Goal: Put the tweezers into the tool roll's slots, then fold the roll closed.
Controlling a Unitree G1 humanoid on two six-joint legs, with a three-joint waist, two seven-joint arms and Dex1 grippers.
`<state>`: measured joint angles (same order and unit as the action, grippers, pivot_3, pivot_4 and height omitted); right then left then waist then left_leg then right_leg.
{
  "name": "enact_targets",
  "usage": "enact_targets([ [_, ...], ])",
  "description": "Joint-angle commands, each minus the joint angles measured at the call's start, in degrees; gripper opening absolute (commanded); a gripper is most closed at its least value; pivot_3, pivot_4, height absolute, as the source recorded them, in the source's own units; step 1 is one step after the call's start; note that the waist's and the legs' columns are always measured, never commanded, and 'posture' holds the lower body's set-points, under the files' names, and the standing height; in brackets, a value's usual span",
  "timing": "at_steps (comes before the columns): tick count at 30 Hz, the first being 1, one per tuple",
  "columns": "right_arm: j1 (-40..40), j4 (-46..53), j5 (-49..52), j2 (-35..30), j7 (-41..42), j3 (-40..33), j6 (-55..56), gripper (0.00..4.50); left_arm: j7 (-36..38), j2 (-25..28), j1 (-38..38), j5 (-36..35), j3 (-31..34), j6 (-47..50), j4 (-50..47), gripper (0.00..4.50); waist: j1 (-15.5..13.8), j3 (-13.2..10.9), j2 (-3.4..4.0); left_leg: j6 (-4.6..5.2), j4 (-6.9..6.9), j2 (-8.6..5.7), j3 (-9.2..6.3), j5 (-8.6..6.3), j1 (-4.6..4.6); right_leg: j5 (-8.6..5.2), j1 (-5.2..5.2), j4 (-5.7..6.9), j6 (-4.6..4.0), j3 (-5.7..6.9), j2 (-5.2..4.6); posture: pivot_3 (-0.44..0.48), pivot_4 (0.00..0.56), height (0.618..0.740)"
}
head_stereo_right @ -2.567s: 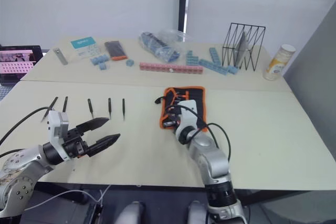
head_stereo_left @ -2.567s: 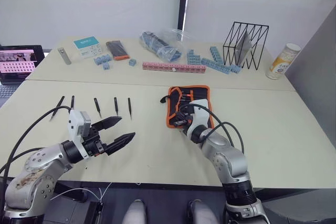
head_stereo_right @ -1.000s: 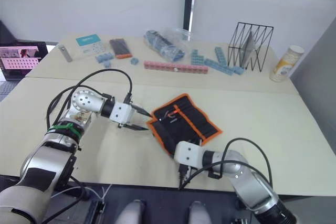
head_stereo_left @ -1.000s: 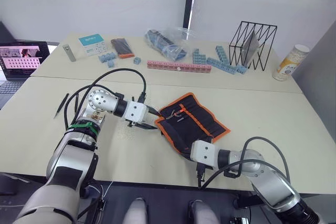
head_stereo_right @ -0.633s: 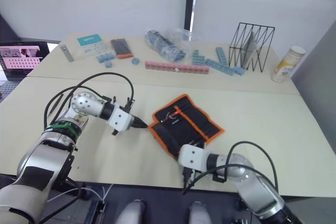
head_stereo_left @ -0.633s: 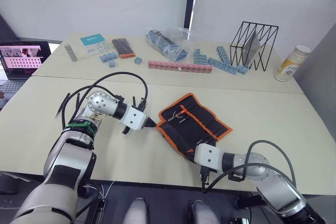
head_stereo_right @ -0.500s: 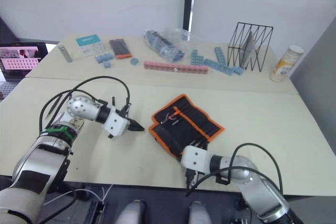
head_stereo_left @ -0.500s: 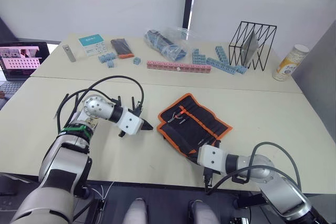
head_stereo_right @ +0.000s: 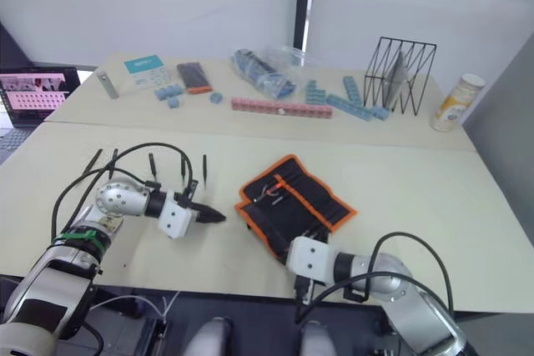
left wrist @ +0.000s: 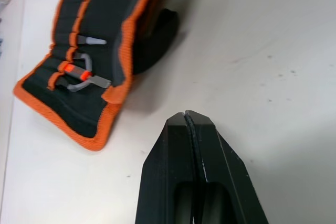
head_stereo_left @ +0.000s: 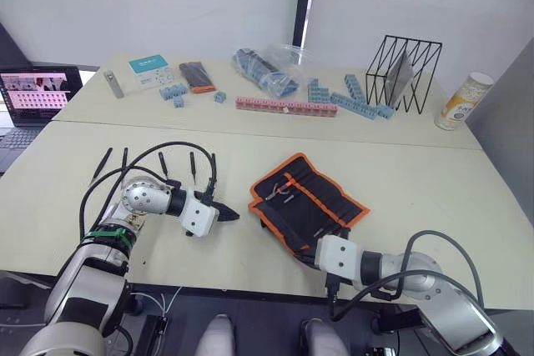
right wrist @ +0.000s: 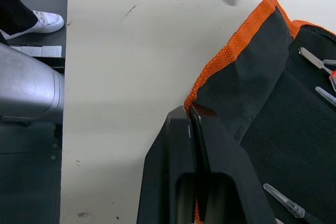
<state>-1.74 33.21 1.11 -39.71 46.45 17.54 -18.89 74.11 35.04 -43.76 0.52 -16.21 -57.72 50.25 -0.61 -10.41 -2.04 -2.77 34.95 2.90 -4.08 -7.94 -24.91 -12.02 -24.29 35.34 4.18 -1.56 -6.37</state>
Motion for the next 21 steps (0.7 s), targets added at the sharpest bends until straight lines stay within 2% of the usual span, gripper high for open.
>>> enact_targets([
  [1, -0.35, 0.99, -0.49, 0.17, -0.07, 0.17, 1.12, 0.0, 6.3, -0.59, -0.62, -10.46, 3.9, 13.58, -3.17, 0.26, 0.06, 0.0, 0.0, 0.0, 0.01, 0.0, 0.0, 0.0, 0.0, 0.0, 0.0, 0.02, 0.0, 0.0, 0.0, 0.0, 0.15, 0.721],
  [4, -0.63, 0.7, -0.68, 0.25, -0.11, 0.27, 1.12, 0.0, 9.29, -1.13, -1.87, -13.16, 5.33, 23.99, -4.75, 1.18, 0.14, 0.0, 0.0, 0.0, 0.03, 0.0, -0.01, 0.0, 0.02, 0.0, -0.01, 0.12, 0.0, 0.0, 0.0, 0.0, 0.15, 0.721],
  [10, -0.74, 0.44, -1.29, 0.33, -0.5, 0.4, 0.93, 0.0, 12.63, -3.75, -4.88, -9.66, 3.85, 24.44, -1.23, 3.11, 0.08, 0.0, 0.0, 0.01, 0.06, 0.0, -0.01, 0.0, 0.11, -0.06, 0.0, 0.29, -0.1, 0.0, 0.01, 0.0, 0.15, 0.721],
  [15, -0.44, 0.98, -1.68, 0.69, -1.32, 0.34, 0.29, 0.0, 8.18, -7.33, -7.91, -4.55, 3.37, 18.76, 3.67, 3.11, -0.02, 0.0, -0.01, 0.01, 0.13, 0.0, -0.01, 0.0, 0.12, -0.11, 0.01, 0.32, -0.18, -0.01, 0.01, 0.0, 0.15, 0.721],
  [19, 0.31, 1.68, -2.1, 0.76, -1.75, 0.14, -0.12, 0.0, 9.46, -8.73, -8.73, -4.15, 3.86, 15.71, 5.69, 3.11, 0.19, 0.0, -0.01, 0.01, 0.12, 0.0, -0.01, 0.0, 0.13, -0.08, 0.0, 0.35, -0.12, -0.01, 0.01, 0.0, 0.15, 0.721],
  [21, 0.51, 1.96, -2.26, 0.81, -2.0, 0.07, -0.37, 0.0, 11.16, -8.17, -8.69, -3.22, 3.08, 12.96, 6.27, 2.55, 0.32, 0.0, -0.01, 0.01, 0.11, 0.0, -0.01, 0.0, 0.17, -0.08, 0.0, 0.42, -0.13, -0.02, 0.01, 0.0, 0.15, 0.721],
])
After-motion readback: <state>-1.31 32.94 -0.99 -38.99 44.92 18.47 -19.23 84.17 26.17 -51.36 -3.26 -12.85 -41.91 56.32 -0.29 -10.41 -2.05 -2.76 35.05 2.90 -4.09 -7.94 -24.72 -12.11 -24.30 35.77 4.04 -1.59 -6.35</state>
